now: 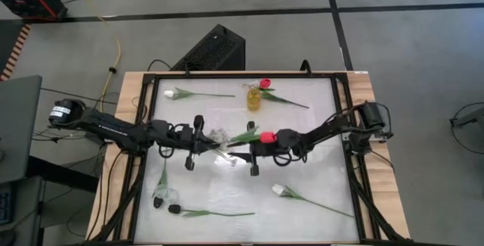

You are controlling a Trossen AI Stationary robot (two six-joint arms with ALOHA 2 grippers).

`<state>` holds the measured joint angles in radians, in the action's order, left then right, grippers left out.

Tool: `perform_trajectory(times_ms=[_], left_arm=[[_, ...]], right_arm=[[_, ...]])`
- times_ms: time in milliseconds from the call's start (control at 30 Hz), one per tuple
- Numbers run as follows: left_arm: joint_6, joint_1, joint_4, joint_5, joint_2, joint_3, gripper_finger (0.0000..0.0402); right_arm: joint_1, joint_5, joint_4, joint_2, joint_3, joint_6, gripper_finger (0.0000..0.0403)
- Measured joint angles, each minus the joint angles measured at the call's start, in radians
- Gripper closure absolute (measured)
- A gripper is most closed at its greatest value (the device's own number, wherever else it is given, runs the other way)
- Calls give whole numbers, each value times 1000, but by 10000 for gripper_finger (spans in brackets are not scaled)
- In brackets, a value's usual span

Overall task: Sort flowers into vase by color
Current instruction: Put the red tulip into the yellow vase

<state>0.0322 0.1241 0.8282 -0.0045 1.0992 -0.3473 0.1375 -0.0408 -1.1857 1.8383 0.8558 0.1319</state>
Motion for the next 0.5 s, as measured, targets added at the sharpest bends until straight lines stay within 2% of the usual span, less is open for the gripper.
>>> perform_trajectory(times_ms=[333,500], left_arm=[[-21,8,-7,-4,0,0,401],[-21,8,-18,-5,0,0,401]], right_arm=[[-14,25,-20,-1,51,25,257],[-13,25,51,0,103,57,258]])
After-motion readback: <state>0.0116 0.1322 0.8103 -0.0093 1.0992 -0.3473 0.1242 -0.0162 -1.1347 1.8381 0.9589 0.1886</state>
